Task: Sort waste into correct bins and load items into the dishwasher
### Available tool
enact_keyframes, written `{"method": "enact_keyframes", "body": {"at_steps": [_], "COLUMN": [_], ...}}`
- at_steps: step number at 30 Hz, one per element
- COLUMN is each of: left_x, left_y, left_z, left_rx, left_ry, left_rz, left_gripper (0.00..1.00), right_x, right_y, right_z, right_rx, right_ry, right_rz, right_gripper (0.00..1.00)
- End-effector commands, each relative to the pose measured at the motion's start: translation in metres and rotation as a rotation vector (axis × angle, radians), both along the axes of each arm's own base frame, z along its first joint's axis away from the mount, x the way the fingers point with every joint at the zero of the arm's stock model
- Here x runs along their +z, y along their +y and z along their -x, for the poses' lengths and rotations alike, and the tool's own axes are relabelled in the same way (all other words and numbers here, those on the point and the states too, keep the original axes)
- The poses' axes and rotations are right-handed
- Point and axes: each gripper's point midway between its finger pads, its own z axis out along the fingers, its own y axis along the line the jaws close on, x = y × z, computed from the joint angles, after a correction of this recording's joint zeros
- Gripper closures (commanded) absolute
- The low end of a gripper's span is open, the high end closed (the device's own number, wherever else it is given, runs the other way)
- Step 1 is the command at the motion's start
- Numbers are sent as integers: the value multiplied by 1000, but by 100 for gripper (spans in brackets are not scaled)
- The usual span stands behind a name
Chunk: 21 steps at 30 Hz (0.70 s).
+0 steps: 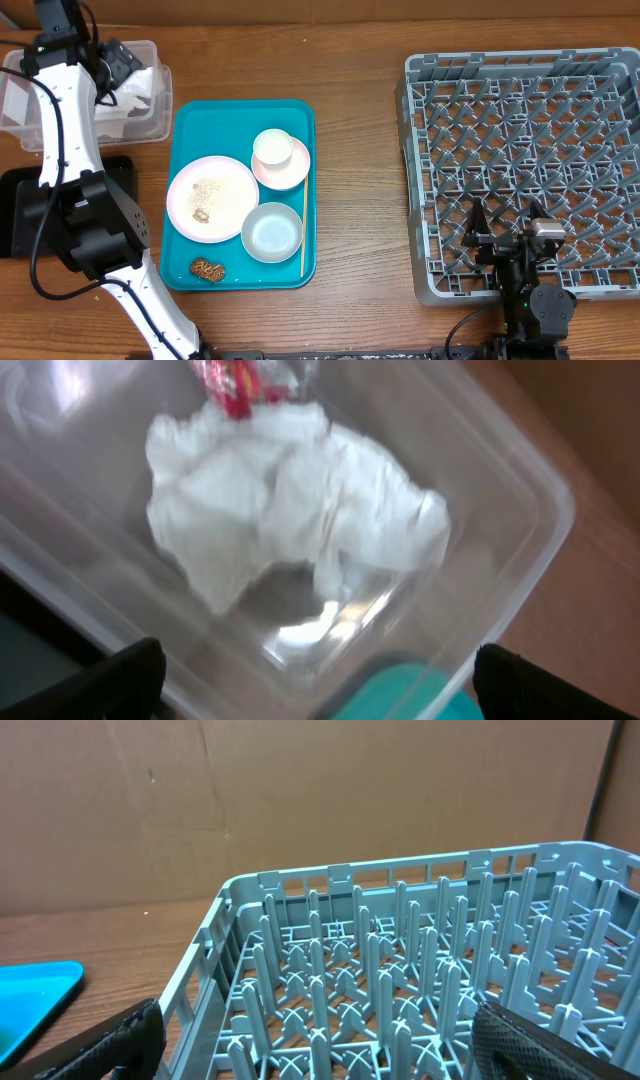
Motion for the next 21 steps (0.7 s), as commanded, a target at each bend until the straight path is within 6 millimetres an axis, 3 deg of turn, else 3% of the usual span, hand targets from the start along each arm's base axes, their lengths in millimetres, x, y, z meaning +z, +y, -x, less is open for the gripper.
{"method": "enact_keyframes", "body": {"at_steps": [1, 5, 8, 14, 17, 21], "left_x": [26, 66, 102, 170, 182, 178], "left_y": [-28, -54, -63, -74, -75, -76], "left_z": [0, 9, 23, 81, 119, 175], "left_rx": [-60, -126, -144, -137, -75, 120], "left_ry": [-71, -141, -195, -239, -193, -70], "left_rz": [129, 214, 213, 149, 129, 161], "left_gripper": [0, 0, 0, 0, 0, 0], "right_x": [-1, -1, -1, -1, -1, -1], "right_y": [-2, -2, -2, -2, -2, -2], "right_z": [0, 0, 0, 0, 0, 0], "right_rx": [-11, -11, -11, -11, -11, -11], "right_ry": [-6, -6, -6, -6, -6, -6], "right_rz": [1, 1, 1, 1, 1, 1], "right_gripper": [0, 0, 0, 0, 0, 0]}}
